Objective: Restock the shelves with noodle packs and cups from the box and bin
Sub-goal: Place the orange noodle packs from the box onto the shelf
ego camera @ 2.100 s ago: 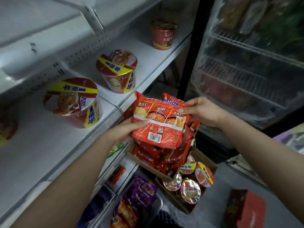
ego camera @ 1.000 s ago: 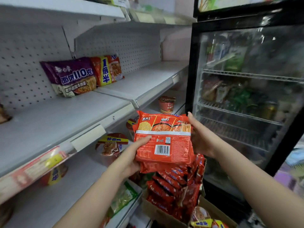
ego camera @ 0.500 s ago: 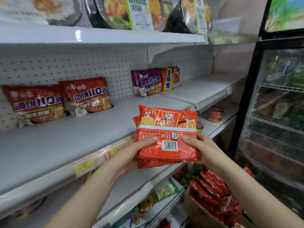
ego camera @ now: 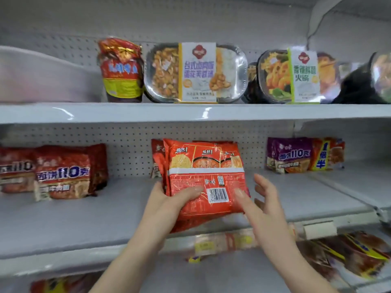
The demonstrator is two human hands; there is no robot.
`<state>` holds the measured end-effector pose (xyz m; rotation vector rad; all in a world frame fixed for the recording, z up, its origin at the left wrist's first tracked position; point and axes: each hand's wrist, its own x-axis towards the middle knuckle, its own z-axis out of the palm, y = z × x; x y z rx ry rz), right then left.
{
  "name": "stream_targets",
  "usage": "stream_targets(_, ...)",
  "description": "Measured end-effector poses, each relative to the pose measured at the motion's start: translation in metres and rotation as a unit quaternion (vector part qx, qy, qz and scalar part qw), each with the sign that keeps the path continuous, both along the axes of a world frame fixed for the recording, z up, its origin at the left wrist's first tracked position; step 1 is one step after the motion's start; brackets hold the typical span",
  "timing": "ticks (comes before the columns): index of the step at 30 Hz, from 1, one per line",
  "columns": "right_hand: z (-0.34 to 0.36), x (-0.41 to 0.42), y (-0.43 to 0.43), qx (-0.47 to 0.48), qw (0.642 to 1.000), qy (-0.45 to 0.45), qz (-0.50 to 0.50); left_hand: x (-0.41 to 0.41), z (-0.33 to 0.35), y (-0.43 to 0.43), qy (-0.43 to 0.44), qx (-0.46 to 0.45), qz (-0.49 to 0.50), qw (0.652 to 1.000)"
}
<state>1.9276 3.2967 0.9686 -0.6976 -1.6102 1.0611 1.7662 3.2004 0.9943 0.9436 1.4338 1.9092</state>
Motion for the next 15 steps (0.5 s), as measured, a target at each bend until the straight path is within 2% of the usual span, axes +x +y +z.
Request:
stream_targets(4, 0.0, -0.057, -0.018, 0.021, 0.99, 0.012, 0.138, -0.024, 0.007, -0.006, 0.064, 0.016, 0.175, 0.982)
stream_targets(7, 0.004, -0.096, -0.029, 0.037, 0.983, -0.029, 0.179, -0.042, 0.001, -0.014, 0.145, -0.039, 0.274, 0.95)
stream_targets(10, 0.011, -0.124, -0.042, 0.019, 0.968, -0.063, 0.242, -0.053, -0.005, -0.024, 0.241, -0.104, 0.344, 0.902)
stream_targets(13, 0.022, -0.141, -0.048, -0.055, 0.927, -0.047, 0.367, -0.063, -0.011, -0.029, 0.335, -0.17, 0.407, 0.832)
stream_targets(15, 0.028, -0.152, -0.047, -0.113, 0.895, -0.018, 0.432, -0.071, -0.016, -0.033, 0.374, -0.197, 0.424, 0.801)
